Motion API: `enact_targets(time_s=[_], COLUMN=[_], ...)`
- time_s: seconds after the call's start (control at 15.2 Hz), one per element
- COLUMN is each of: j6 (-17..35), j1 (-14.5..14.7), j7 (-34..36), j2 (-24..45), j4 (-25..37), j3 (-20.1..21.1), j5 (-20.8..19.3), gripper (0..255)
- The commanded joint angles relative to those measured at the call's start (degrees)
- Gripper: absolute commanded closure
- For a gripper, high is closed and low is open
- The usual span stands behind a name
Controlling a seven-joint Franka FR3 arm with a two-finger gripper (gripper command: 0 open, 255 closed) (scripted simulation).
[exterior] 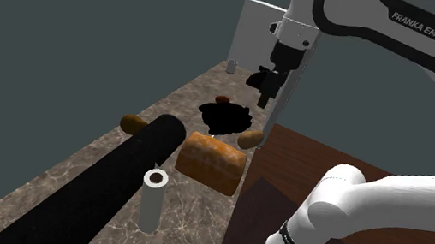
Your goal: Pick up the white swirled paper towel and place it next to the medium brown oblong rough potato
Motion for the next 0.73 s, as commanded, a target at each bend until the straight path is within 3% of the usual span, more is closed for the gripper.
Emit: enact_targets(time_s=[0.0,0.66], j6=[0.0,11.92], j1=[0.0,2.47], j7=[0.0,12.18], j2=[0.0,6.41], j4=[0.0,-5.35], j3=[0.0,10.94], j5=[0.0,8.16], gripper=[0,0])
